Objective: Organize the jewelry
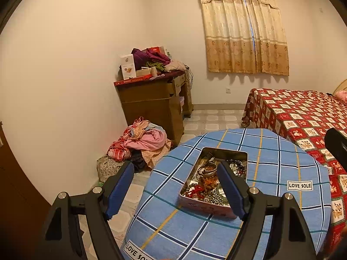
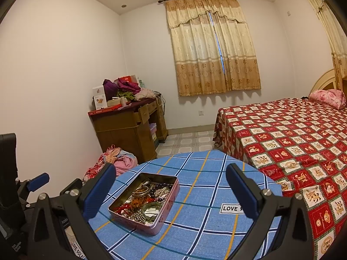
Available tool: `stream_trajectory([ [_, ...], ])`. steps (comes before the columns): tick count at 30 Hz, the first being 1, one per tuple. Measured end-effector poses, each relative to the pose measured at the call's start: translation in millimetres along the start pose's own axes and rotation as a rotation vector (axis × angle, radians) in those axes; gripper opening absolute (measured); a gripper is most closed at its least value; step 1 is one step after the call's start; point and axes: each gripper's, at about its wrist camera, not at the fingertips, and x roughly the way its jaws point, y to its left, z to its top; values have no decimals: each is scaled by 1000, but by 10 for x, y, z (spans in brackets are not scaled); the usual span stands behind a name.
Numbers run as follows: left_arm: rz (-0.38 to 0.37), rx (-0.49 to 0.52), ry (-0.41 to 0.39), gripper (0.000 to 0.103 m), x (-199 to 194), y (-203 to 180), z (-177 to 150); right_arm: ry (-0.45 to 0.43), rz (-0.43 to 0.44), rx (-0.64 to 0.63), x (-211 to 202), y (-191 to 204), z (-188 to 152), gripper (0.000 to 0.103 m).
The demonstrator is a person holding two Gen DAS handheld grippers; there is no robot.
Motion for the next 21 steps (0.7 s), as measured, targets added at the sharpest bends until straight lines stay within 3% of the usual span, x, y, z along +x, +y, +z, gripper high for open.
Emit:
stream_trajectory([
  [13, 4, -10, 2, 79, 49, 1, 19, 2, -2, -5, 8, 6, 3, 103],
  [21, -55, -46, 17, 79, 93, 37, 26, 20, 4, -6, 61, 11, -13, 103],
])
